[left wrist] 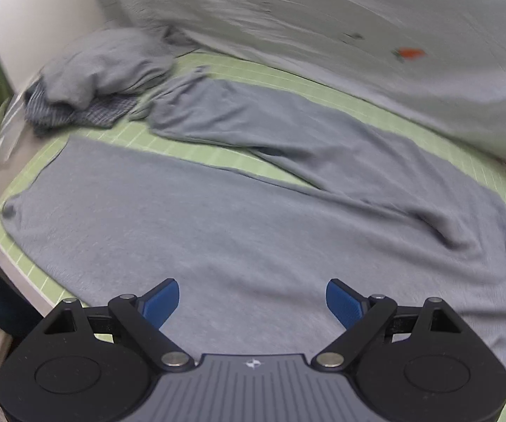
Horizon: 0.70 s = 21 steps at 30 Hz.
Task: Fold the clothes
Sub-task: 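Grasp the sweatpants elastic waistband with the right tool and pull it straight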
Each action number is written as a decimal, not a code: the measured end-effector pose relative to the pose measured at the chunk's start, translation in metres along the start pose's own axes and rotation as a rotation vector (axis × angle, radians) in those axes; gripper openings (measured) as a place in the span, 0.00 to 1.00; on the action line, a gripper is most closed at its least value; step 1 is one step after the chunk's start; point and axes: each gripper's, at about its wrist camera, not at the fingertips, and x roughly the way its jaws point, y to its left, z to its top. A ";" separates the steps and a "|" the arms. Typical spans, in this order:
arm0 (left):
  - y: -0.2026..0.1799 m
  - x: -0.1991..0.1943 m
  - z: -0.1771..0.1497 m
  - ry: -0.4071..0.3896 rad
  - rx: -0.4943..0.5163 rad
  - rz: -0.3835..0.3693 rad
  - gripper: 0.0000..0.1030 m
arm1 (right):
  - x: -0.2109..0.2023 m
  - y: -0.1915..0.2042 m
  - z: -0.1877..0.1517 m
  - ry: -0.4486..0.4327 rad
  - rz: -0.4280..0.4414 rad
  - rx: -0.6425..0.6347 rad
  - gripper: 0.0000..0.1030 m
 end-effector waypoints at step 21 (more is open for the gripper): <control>-0.077 -0.001 0.007 0.014 0.045 0.033 0.88 | -0.023 -0.040 0.062 -0.159 -0.004 -0.076 0.64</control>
